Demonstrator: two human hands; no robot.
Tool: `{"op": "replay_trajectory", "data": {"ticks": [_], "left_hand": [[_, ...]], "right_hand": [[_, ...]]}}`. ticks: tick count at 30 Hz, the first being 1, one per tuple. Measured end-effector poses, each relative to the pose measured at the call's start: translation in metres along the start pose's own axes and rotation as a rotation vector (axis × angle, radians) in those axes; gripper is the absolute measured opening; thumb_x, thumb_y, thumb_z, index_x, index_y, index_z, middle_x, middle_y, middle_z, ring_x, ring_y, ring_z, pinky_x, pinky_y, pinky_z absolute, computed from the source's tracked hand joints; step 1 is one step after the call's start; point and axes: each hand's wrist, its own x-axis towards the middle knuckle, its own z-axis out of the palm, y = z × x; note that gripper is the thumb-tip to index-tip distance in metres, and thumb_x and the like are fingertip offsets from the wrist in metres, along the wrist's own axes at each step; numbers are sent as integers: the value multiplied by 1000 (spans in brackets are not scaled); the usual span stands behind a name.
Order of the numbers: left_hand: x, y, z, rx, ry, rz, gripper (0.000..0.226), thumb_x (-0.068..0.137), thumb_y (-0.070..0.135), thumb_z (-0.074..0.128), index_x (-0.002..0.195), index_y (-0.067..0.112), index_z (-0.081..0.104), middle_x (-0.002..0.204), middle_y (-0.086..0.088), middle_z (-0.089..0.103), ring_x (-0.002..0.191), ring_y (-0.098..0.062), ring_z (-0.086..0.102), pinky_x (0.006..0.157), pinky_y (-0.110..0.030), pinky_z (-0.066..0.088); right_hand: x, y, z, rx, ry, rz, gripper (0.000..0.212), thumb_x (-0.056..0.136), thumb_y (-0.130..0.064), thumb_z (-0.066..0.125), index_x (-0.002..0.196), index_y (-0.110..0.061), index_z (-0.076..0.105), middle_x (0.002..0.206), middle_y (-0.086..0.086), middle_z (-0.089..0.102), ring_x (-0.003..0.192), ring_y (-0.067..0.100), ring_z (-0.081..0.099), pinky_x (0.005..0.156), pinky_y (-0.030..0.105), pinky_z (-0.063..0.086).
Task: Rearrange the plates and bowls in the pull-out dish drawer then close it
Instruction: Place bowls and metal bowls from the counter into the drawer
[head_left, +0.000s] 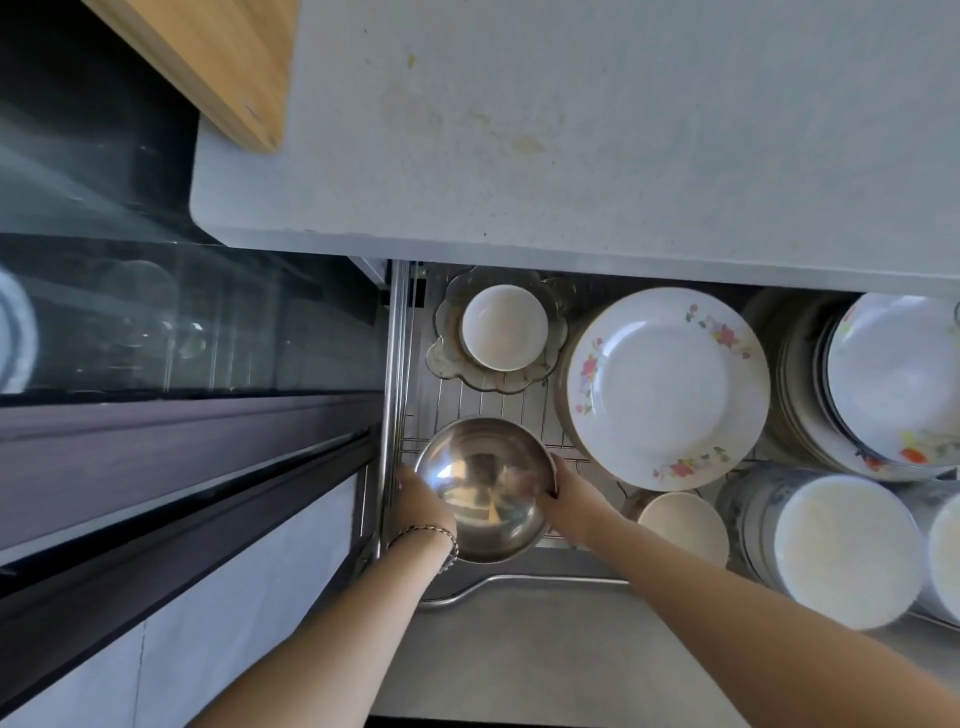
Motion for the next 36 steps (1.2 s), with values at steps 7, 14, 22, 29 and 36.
{"op": "replay_trajectory", "data": {"ticks": [7, 14, 22, 29, 36], "left_hand": [[0, -16, 5, 21, 47, -4, 44, 90, -8, 37, 131, 4, 30, 118, -20, 62, 105, -35, 63, 88, -41, 53], [-24, -9, -5, 140, -17, 21, 85, 86, -3, 44, 149, 11, -11, 131, -20, 54, 114, -34, 60, 97, -42, 50], [-73, 46, -69, 122, 70, 332, 31, 94, 12, 40, 120, 11, 57, 118, -9, 62, 104, -29, 63, 91, -39, 52], [-107, 169, -178, -521, 99, 585, 27, 89, -6, 38, 91, 9, 61, 66, 2, 60, 38, 1, 54, 42, -9, 45], [-114, 298, -294, -1035, 173, 596, 28, 86, 6, 46, 112, 15, 51, 70, -2, 56, 65, -23, 59, 66, -32, 49]], "right_hand": [[-6, -2, 14, 94, -40, 99, 47, 94, -25, 42, 138, -11, 31, 95, 8, 53, 83, 25, 52, 73, 30, 41], [-27, 2, -2, -19, -70, 21, 47, 93, -28, 42, 137, -15, 37, 122, 12, 62, 108, 31, 60, 95, 38, 46], [-60, -29, -64, -224, -71, -55, 51, 93, -20, 43, 143, -12, 35, 142, 9, 48, 128, 24, 48, 105, 31, 38], [-120, -141, -188, -346, 93, -324, 22, 91, -14, 43, 95, -13, 65, 105, 11, 64, 97, 25, 62, 83, 25, 45], [-126, -264, -286, -57, 291, -489, 25, 91, -18, 47, 112, -15, 60, 87, 2, 65, 70, 14, 63, 59, 18, 47]]}}
